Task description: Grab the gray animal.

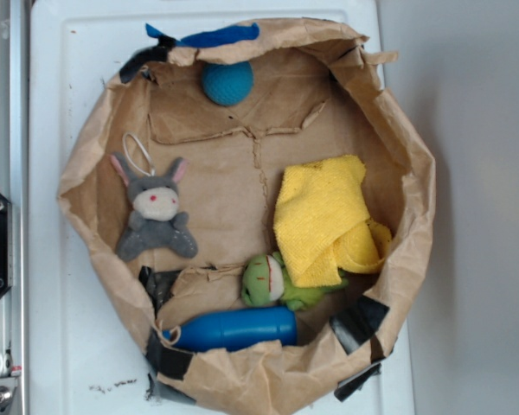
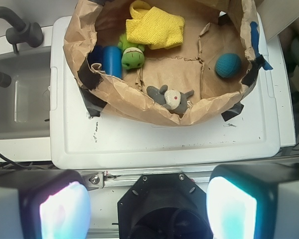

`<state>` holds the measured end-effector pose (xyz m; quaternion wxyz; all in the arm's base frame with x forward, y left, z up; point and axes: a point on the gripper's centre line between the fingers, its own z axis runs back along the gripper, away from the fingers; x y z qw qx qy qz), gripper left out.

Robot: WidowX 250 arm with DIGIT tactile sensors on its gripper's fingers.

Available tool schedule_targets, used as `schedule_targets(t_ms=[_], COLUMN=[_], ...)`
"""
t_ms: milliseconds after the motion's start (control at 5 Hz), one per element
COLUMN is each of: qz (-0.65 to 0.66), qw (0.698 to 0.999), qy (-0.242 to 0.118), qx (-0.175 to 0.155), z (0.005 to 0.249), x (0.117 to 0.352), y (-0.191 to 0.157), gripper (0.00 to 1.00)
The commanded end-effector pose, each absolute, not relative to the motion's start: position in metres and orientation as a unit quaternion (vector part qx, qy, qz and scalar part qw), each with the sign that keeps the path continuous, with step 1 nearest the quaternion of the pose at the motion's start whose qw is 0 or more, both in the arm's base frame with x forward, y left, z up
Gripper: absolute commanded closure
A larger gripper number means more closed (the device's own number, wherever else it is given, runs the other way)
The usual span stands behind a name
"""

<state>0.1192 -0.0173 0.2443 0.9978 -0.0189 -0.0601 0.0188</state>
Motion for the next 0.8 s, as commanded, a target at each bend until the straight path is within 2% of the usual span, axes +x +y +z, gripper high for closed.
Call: schedule_targets(t_ms=[0,200,400,600], qz=[0.019,0.047,0.078,0.131], qw=[0.998,0.997,0.995,0.99], qy=[-0.06,-0.061,-0.05,-0.05], qx=[-0.019,-0.015,-0.024,-0.01], z=[0.244,0.247,0.249,0.244], x=[0.119,0.169,0.199,0.217], y=[-0.017,-0.014,-0.008,-0.006], gripper=[0.0,0.0,0.0,0.0])
